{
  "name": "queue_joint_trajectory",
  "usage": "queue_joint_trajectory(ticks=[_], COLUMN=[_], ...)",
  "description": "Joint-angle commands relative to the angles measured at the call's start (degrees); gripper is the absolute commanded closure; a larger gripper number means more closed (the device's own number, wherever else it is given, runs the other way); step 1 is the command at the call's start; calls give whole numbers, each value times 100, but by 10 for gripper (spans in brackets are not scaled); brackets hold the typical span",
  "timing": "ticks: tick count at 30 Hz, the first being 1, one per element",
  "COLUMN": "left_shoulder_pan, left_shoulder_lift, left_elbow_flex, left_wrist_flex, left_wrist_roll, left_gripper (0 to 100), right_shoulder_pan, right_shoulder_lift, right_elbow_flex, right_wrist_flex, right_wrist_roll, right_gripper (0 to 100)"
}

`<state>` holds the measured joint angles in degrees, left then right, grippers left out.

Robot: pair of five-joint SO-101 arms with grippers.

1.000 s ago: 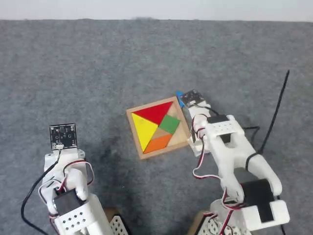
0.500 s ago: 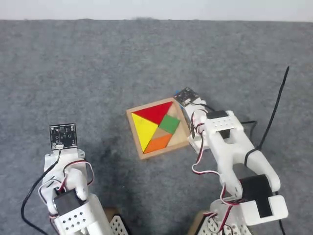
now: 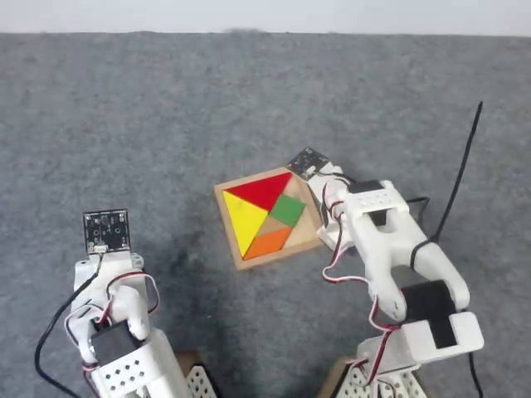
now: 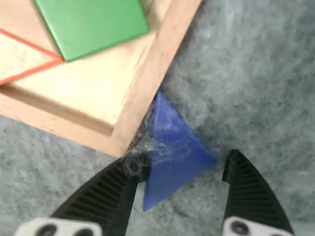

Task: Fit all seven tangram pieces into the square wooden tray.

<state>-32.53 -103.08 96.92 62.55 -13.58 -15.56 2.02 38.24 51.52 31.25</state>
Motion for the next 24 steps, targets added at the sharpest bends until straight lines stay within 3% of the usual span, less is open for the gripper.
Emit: queue_joint_trajectory(ticks=[1,8,15,20,24], left_shoulder_pan=[0,0,0,0,0], left_shoulder_lift=[-88,-88,-88,-88,-88], left_elbow_flex=[-48,-48,-48,-48,-48], left_wrist_flex=[18,18,18,18,18], left_wrist_roll=[-70,-70,-70,-70,-70], left_gripper=[985,985,985,985,985], right_shoulder_pan=[-48,-48,40,435,338], right_shoulder_lift=[-40,-57,-233,-1226,-1903], right_elbow_flex=[-220,-229,-246,-229,-229], right_wrist_flex=[48,31,66,374,804], right_wrist_roll=[88,88,-273,-686,-1213], right_gripper=[746,956,961,961,961])
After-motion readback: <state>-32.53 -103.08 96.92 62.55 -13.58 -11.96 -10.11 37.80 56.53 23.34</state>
